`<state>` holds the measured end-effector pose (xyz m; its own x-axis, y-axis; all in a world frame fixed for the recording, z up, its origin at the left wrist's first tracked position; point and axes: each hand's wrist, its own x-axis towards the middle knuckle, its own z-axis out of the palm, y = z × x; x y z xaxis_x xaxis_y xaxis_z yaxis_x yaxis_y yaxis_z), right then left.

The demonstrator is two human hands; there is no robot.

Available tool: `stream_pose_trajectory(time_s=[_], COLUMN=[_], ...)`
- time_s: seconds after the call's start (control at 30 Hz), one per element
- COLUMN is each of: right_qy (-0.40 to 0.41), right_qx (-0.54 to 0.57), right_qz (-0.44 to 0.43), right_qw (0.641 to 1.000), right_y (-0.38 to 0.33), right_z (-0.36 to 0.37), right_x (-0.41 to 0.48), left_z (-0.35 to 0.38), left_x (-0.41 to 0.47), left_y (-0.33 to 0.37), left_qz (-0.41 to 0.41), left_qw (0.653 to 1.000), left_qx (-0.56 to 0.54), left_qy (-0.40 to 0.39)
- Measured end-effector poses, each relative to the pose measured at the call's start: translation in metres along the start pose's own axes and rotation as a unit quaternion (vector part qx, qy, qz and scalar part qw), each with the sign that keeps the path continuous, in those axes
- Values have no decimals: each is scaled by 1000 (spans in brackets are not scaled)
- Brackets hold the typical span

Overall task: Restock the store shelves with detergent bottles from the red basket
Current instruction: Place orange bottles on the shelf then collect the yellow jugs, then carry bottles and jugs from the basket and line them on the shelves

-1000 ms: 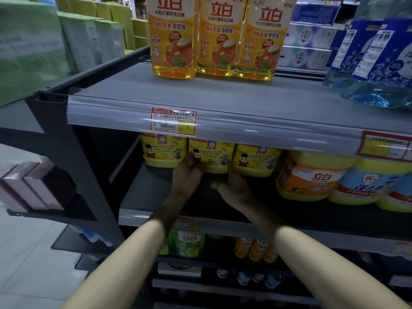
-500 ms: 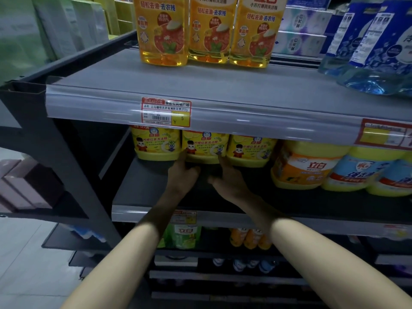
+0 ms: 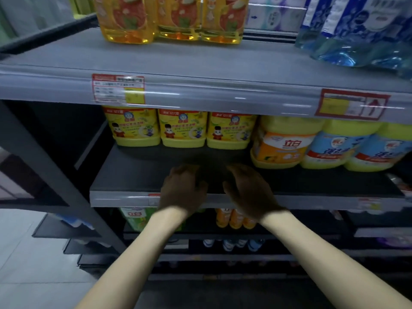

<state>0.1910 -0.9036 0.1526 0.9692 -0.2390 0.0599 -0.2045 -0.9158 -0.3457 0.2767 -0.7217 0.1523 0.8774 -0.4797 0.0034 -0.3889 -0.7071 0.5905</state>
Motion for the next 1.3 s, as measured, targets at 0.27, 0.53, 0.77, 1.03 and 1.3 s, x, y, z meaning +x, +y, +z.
stream_pose_trajectory(time_s=[0.27,0.53,0.77,1.03,1.3], right_qy=[37,-6,-7,-60,-88], right_qx=[-50,-110,-68,-50,-20], right_qz=[57,172,225,331,476], right_qw=[996,979,972,941,875], right_y=[95,202,303,376,447], right_z=[-31,-51,-40,-39,-31], right_x=[-95,-205,-299,-376,-416], left_z=[65,169,273,371,466], left_x=[-46,-95,-124,-146,-137], left_y=[98,221,295,354,419], left_qz=[34,72,131,203,298], left_qw=[999,985,950,897,814], left_qx=[16,102,187,244,271], left_qy=[-23,-121,-212,-308,-419])
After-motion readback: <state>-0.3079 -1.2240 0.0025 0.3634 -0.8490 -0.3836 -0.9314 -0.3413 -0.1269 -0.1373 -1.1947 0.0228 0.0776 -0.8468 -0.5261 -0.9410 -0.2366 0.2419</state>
